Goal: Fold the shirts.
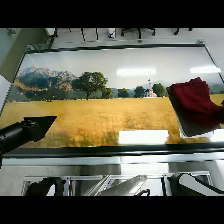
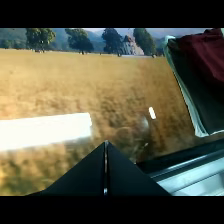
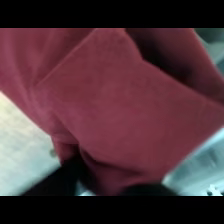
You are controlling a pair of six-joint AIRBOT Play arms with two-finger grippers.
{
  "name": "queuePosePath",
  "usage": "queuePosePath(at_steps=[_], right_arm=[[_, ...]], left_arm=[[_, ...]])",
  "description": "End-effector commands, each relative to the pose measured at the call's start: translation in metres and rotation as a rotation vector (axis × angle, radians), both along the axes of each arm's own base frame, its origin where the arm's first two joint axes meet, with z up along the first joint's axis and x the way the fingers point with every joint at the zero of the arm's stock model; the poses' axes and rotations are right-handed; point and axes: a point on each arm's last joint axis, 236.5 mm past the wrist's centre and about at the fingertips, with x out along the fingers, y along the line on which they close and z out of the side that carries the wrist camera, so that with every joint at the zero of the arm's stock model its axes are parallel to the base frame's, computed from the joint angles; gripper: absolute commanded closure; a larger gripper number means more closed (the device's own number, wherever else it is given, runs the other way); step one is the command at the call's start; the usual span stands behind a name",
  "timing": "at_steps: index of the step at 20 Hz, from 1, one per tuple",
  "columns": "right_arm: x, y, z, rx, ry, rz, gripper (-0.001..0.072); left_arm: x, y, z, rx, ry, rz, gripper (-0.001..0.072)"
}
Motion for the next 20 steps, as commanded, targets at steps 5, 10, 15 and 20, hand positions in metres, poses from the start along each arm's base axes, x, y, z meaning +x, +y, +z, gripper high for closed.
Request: queuePosePath(at_steps=[5, 10, 15, 20], right_arm=[[-0.013, -0.002, -0.006, 0.002, 0.066, -0.008, 0.0012], [-0.01, 0.011, 0.048, 0.006, -0.003, -0.009, 0.0018], [0.028, 0.083, 0.107, -0.019, -0.335, 0.18, 0.0687], [0.022, 0.213, 0.117, -0.035, -0.572, 0.517, 0.0686]], left_arm=[[-0.008, -0.001, -0.009, 0.019, 0.041, -0.024, 0.0691], [-0.003, -0.002, -0.02, 0.027, 0.091, -0.031, 0.0691], [0.016, -0.007, -0.051, 0.066, 0.199, -0.08, 0.0691], [0.013, -0.06, -0.067, 0.074, 0.164, -0.242, 0.0691]])
